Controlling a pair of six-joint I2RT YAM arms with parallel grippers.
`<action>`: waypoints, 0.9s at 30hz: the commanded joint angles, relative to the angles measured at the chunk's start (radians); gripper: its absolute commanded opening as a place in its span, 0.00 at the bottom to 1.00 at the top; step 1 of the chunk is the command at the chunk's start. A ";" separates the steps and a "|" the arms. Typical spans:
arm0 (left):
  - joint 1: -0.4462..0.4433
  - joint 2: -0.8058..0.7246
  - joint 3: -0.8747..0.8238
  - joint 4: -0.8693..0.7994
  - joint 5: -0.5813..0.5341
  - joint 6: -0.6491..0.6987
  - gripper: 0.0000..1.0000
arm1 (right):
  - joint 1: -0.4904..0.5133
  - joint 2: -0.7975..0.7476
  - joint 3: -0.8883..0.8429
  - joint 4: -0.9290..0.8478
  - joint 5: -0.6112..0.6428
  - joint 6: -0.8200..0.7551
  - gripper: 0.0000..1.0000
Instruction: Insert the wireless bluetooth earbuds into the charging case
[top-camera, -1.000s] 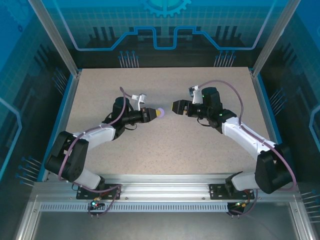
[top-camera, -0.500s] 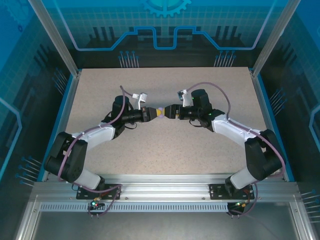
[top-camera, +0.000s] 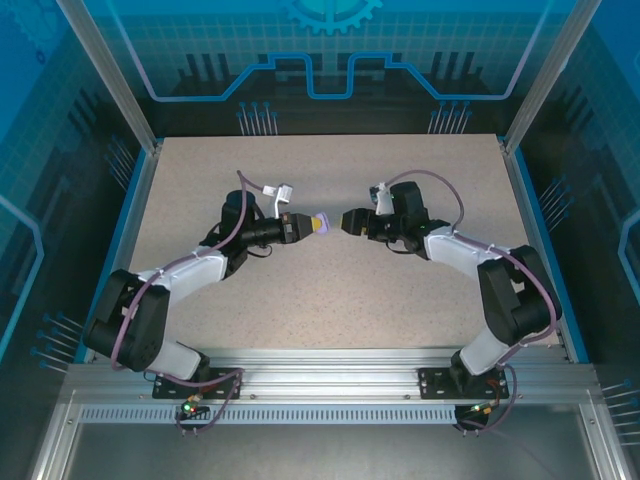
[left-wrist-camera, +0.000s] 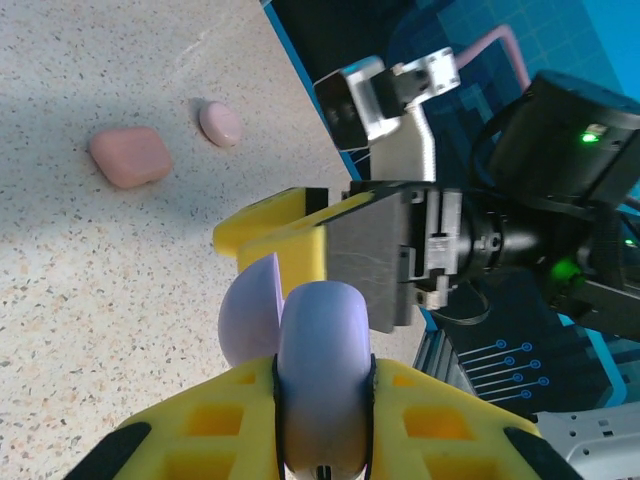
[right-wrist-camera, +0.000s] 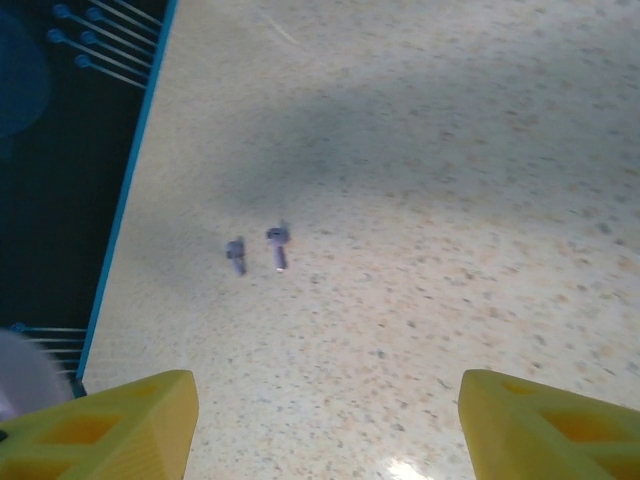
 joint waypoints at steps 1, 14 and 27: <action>0.001 -0.025 0.020 0.021 0.027 0.012 0.00 | -0.011 -0.033 -0.013 0.000 -0.010 0.016 0.70; 0.000 -0.011 0.016 0.057 0.060 -0.004 0.00 | 0.007 -0.120 -0.011 0.106 -0.224 0.027 0.68; 0.000 -0.009 0.025 0.097 0.085 -0.039 0.00 | 0.039 -0.039 0.030 0.106 -0.238 0.020 0.56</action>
